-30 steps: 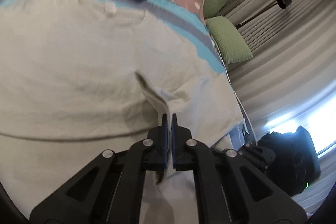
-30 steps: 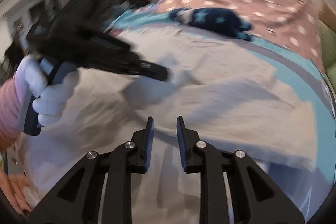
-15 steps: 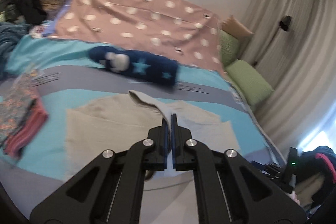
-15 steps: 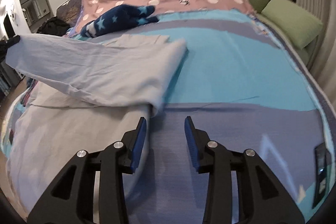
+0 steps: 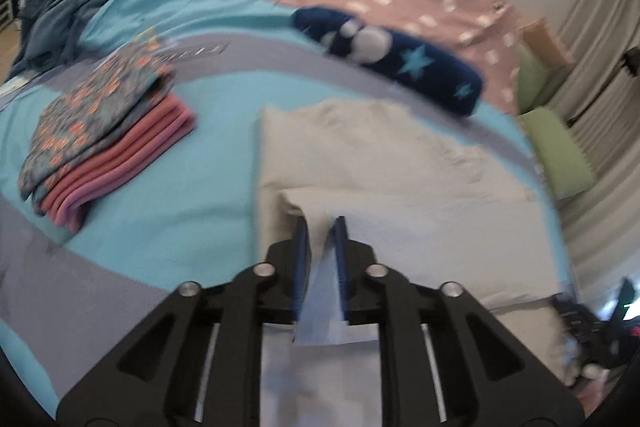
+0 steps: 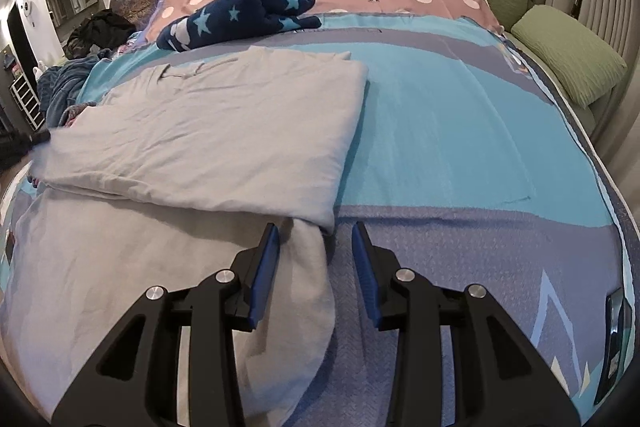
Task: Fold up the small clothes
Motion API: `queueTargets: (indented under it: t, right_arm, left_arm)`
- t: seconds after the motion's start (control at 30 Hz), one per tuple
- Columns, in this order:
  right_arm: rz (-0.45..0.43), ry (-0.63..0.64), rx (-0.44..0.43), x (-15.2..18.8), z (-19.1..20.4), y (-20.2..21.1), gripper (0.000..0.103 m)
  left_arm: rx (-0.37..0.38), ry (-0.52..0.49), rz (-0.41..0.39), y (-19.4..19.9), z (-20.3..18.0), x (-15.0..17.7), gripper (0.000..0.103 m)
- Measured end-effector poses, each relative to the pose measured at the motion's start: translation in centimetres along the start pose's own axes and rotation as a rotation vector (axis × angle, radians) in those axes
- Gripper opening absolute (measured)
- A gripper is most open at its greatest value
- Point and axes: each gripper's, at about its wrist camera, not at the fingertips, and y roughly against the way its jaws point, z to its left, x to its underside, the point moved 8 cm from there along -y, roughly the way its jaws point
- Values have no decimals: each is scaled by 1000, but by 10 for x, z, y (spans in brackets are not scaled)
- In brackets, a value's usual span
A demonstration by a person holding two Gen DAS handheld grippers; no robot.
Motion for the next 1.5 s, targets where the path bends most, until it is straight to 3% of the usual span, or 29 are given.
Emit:
queueTargets:
  t: [0.13,0.27,0.43,0.7,0.83,0.93,1.07,1.23,1.3,1.33,1.4,1.47,1.5]
  right_arm:
    - [10,-16,-36,2,-1,0,40]
    - [-2,-37,-89,-5,-6,7,45]
    - [5,-61,-86,-10,-12,3,45]
    - [-17,-63,-219,-11,2,-5,46]
    - [-21,-101,-288,-14,-3,-10,46]
    - [-18,-155,-353,-10,-7,-14,48]
    - [-30,-203,-417,-9,-11,-13,49]
    - [-39,-259,-489,-9,-17,-12,49]
    - [-41,-266,-501,-10,-17,-12,49]
    - [-42,-267,-504,-10,-17,-12,49]
    - [-45,-269,-520,-10,-16,-10,52]
    - [-50,-274,-534,-11,-16,-9,52]
    - [-53,-278,-540,-11,-16,-8,52]
  left_arm:
    - [-84,-15,7,-8,19,11,39]
    - [-152,-46,-48,6,21,6,40]
    - [25,-125,-89,18,-51,-11,49]
    - [281,-355,48,-34,-240,-9,51]
    - [346,-437,132,-71,-328,3,47]
    - [332,-511,182,-101,-375,14,35]
    - [231,-635,232,-145,-425,31,37]
    - [74,-743,275,-178,-439,39,39]
    - [33,-775,320,-187,-436,45,22]
    - [22,-782,341,-191,-433,45,6]
    - [43,-779,344,-191,-434,43,3]
    - [201,-677,342,-173,-440,32,2]
    - [344,-598,330,-157,-446,24,2]
